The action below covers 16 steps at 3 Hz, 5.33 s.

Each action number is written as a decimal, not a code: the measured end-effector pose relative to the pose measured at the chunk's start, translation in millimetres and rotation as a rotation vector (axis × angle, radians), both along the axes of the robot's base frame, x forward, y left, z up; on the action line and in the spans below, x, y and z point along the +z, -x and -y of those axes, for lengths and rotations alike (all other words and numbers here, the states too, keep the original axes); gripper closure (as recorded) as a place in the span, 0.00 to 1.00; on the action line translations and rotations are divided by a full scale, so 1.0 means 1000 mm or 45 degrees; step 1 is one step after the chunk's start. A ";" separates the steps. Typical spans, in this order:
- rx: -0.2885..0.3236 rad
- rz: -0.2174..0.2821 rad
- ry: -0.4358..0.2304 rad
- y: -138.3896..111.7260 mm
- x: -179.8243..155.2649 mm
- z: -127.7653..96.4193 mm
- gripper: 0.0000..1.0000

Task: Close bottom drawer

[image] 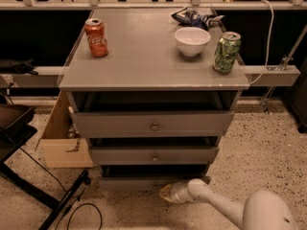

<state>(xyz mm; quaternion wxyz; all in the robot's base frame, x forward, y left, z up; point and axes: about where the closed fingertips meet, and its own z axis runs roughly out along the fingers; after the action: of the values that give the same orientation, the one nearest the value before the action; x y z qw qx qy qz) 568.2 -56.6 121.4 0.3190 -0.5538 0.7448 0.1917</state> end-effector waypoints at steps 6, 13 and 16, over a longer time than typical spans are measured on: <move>0.000 0.000 0.000 0.000 0.000 0.000 0.19; -0.072 0.637 0.647 -0.072 0.330 0.095 1.00; -0.022 0.565 0.679 -0.043 0.339 0.108 1.00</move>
Offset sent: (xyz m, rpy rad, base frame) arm 0.0000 0.0000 0.0000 0.0000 0.0000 0.0000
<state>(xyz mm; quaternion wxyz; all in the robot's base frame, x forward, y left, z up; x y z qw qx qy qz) 611.2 -164.3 460.2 0.3190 -0.6395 0.6858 -0.1375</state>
